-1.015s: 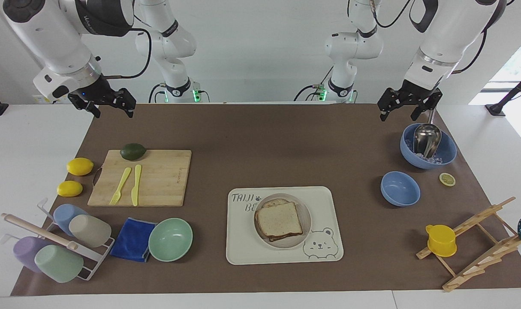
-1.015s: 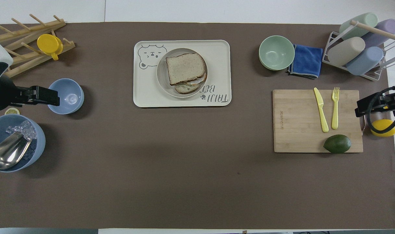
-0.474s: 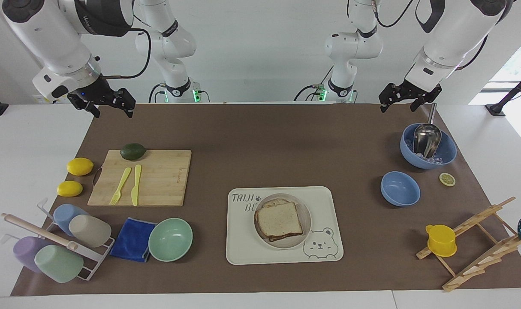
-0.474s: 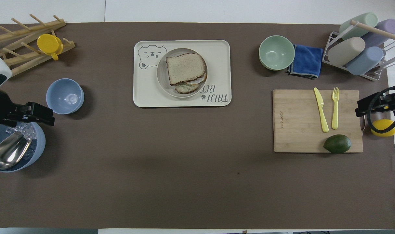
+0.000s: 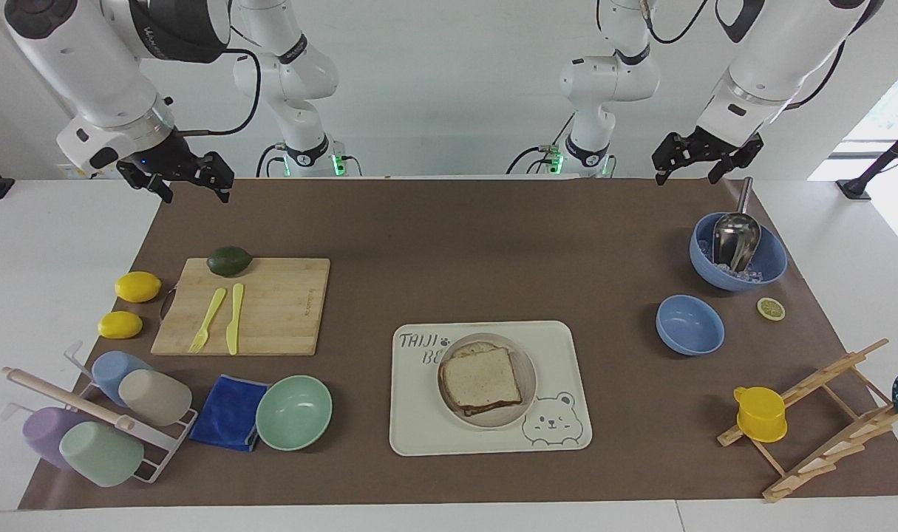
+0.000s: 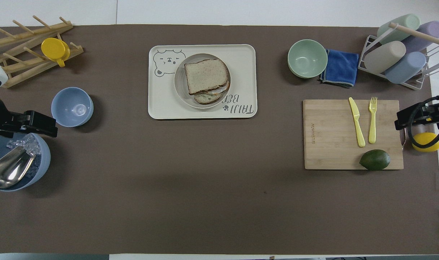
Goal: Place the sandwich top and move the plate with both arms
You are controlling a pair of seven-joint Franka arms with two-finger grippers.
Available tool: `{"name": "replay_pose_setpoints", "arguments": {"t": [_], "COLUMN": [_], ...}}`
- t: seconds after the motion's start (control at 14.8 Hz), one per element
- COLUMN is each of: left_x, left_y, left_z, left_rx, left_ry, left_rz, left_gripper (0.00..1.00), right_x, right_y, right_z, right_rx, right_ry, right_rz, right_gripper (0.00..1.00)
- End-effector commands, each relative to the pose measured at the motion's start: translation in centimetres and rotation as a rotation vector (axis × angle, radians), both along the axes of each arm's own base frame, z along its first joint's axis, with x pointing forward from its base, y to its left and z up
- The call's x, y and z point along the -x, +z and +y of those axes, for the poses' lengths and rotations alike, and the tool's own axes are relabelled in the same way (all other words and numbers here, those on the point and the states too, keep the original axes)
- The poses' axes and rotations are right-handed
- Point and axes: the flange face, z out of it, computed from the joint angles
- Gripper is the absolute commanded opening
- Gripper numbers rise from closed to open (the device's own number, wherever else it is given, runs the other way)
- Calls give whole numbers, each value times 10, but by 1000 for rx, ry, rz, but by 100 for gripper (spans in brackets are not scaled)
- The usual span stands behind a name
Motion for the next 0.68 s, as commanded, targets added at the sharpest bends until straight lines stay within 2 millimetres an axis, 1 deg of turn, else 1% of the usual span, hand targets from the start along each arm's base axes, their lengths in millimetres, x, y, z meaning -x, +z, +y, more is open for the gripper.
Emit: {"name": "replay_pose_setpoints", "arguments": {"t": [0.0,0.14,0.27,0.61], "left_x": [-6,-8,-15,-10], "left_y": [1,-6,-3,-4], "left_z": [0,-2,-4,-5], "left_rx": [-11,-7,1,-3], "left_ry": [-2,13,13,13], "left_rz": [-16,-33,-96,-81], "left_gripper": [100,100,100,100], "right_x": [3,3,3,3], "right_y": [0,0,0,0], "right_z": [-4,0,1,0], "right_rx": [-19,-20,-20,-20], "right_ry": [11,17,19,17], "right_rz": [-1,-1,0,-1], "right_gripper": [100,100,100,100]}}
